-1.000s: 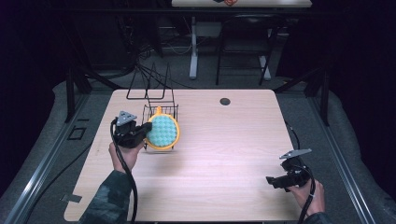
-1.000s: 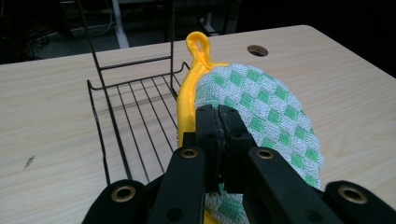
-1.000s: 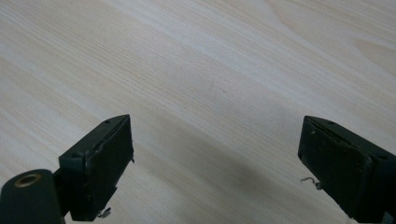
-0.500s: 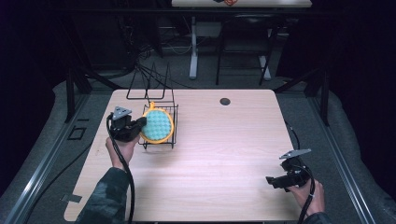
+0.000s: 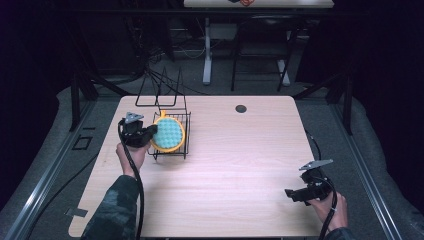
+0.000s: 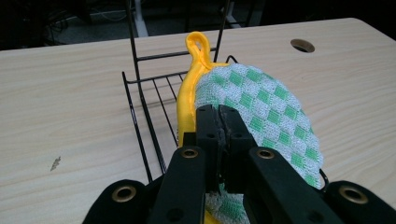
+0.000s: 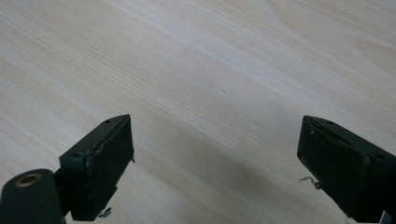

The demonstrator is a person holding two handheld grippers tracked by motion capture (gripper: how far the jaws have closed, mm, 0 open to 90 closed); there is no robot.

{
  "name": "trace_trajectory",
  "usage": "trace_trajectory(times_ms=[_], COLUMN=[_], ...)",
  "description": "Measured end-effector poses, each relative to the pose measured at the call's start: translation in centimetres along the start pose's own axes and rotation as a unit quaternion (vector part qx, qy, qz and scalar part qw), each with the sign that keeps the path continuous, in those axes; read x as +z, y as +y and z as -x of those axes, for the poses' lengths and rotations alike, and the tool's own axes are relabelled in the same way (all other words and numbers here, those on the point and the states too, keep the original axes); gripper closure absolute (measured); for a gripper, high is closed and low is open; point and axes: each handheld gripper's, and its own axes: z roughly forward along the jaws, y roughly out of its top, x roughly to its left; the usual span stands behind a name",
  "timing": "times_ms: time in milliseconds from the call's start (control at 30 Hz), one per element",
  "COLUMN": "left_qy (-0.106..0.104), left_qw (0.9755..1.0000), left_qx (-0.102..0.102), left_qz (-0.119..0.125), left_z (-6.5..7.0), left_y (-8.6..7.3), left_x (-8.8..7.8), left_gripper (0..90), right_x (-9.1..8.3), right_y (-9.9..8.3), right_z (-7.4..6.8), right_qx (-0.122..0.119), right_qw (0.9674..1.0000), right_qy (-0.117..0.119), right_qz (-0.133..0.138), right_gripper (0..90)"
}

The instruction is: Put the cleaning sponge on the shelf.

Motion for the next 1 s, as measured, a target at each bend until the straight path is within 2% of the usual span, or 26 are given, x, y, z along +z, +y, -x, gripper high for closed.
trace_trajectory(times_ms=[200, 500, 800, 1000], left_qy=[-0.001, -0.003, 0.001, 0.001], left_qw=[0.9998, 0.9987, 0.9983, 0.9971], left_qx=[-0.001, -0.004, -0.007, -0.004], left_qz=[-0.021, -0.050, -0.059, -0.077], left_z=[-0.5, -1.3, -1.6, -1.7], left_y=[-0.1, -0.3, -0.5, -0.7], left_x=[1.3, 3.0, 4.0, 5.0], left_gripper=[87.9, 87.9, 87.8, 87.7], right_x=[0.1, 0.1, 0.1, 0.1], right_y=[0.0, 0.0, 0.0, 0.0], right_z=[0.0, -0.1, -0.1, -0.2], right_qx=[-0.003, -0.001, -0.002, -0.007], right_qw=[1.0000, 1.0000, 1.0000, 1.0000], right_qy=[-0.001, -0.001, -0.001, -0.001], right_qz=[-0.006, 0.000, -0.001, -0.004], right_gripper=[10.4, 10.4, 10.4, 10.4])
